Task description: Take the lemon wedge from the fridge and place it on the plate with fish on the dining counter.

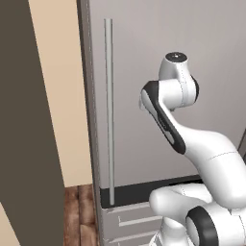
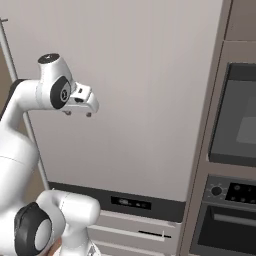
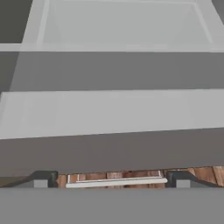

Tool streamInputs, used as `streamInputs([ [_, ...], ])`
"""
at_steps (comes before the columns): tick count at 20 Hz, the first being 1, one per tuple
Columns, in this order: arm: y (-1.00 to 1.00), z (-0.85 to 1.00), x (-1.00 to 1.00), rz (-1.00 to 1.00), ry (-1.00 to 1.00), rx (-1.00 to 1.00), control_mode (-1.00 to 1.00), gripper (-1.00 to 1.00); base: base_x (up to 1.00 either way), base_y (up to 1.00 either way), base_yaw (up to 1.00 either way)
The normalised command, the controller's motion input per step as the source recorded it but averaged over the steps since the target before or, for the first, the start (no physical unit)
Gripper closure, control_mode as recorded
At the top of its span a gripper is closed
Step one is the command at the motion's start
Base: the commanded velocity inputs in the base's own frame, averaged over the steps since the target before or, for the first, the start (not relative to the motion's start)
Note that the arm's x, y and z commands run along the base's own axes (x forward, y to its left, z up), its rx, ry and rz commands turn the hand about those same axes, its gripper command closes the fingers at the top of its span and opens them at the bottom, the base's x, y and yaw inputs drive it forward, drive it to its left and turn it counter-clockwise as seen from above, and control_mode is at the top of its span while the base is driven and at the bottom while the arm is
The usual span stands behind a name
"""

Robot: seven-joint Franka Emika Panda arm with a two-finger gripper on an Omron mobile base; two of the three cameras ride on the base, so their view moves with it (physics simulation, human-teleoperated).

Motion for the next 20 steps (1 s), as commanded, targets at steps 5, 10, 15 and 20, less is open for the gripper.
streamInputs([
  [5,0.00,-0.10,-0.51,0.00,0.00,0.00,-1.00,-1.00,0.00,0.00,0.00],
  [10,0.22,-0.10,-0.97,0.00,-0.07,0.00,-1.00,-1.00,0.00,0.00,0.00],
  [15,0.30,-0.05,-0.72,0.00,-0.07,-0.01,-1.00,-1.00,0.00,0.00,0.00],
  [20,0.01,0.00,-0.08,-0.01,-0.30,-0.07,-1.00,-1.00,0.00,0.00,0.00],
])
